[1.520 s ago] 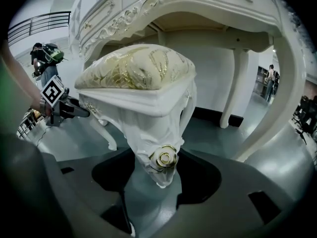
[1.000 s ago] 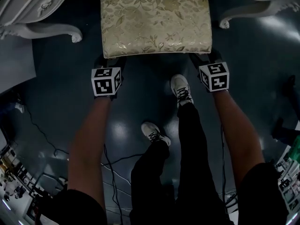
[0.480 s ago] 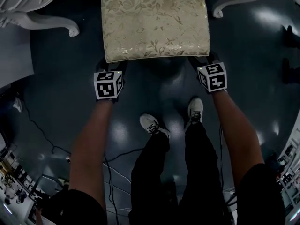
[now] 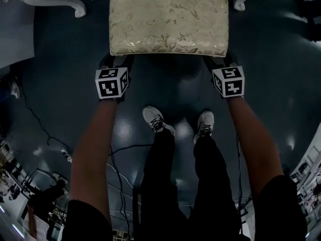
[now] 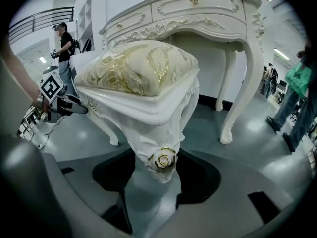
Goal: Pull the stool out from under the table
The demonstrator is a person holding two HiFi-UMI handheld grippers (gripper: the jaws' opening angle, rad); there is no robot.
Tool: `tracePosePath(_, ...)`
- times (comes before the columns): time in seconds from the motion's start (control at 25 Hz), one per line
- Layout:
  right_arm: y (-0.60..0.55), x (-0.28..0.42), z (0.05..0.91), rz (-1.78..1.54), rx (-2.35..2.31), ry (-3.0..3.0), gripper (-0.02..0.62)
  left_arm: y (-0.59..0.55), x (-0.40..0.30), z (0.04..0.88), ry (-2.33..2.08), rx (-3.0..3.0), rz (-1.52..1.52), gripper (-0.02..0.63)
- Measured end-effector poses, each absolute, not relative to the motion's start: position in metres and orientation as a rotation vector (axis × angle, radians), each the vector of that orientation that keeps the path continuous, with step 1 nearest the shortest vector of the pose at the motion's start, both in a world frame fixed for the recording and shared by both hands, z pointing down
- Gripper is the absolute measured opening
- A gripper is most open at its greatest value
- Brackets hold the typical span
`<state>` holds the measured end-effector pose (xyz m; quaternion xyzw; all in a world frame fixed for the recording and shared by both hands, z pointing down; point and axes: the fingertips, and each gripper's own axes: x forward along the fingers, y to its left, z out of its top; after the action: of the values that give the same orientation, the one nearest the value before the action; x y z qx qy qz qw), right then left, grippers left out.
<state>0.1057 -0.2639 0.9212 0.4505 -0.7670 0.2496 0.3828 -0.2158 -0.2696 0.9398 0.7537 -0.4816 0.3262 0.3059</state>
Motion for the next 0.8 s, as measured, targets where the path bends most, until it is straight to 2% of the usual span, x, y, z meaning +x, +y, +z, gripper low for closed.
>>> tracePosePath(0.8, -0.262, 0.112, 0.919, 0.656, 1.073, -1.935, 0.281, -0.25, -0.212, 0.943, -1.289, 1.884, 0.887, 0.247)
